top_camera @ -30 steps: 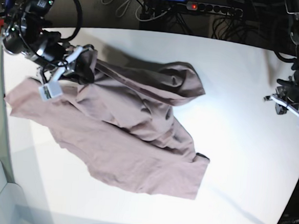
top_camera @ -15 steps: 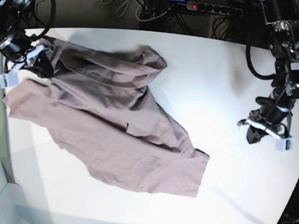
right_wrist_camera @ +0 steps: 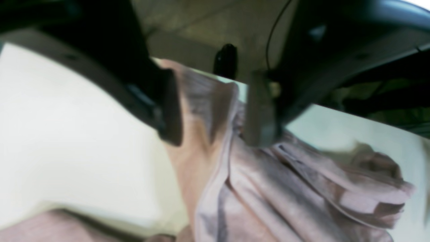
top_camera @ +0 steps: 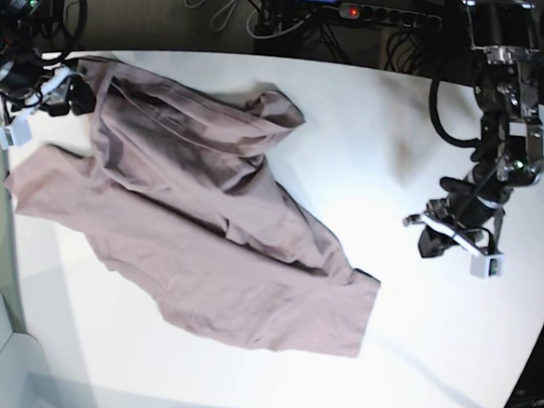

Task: Layout the t-shirt on the table in an organized manner, then fold the t-shirt properly
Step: 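Grasp the shirt edge with the right gripper and drag it along the table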

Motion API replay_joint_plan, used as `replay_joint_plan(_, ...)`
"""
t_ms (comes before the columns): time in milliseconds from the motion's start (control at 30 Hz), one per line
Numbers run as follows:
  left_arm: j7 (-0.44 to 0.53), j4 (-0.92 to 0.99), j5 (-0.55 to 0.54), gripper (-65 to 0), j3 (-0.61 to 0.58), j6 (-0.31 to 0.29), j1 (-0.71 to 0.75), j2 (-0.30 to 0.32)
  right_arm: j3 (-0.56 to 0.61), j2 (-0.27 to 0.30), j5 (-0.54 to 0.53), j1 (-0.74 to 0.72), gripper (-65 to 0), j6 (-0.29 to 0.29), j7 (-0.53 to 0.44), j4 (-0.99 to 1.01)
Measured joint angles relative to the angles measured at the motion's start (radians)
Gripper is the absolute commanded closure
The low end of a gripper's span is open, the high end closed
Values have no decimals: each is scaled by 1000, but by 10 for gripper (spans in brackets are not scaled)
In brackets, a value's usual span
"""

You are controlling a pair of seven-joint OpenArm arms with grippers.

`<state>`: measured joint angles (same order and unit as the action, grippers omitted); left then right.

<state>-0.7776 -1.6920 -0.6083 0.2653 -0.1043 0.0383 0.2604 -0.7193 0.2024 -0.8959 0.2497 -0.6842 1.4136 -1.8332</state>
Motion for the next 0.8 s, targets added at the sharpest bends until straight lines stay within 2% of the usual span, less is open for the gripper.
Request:
replay_joint_plan(167,6,-6,-3,-2,1,1,18,3,-130,49,22,-55,-331,0,13,1)
replay_joint_plan(300,-4,-11,1,-2,2,3,86,0,-74,67,-3,-220,-256,1,-1,20)
replay_joint_plan(467,13,-13,-5,-2,9,2,136,3,220,80,47,-471,-220,-4,-9,244)
replay_joint_plan(600,10,-24,-3,-2,7,3,175,4,427,87,274,-682,-219,-8,-161,532)
replay_joint_plan(733,3,-60,-2,-2,7,2,196,1,626,56,375,-819,-210,-10,-341,805)
replay_joint_plan(800,3,-66,-3,-2,7,2,196,1,699,27,436,-865,-163,-8,-425,905)
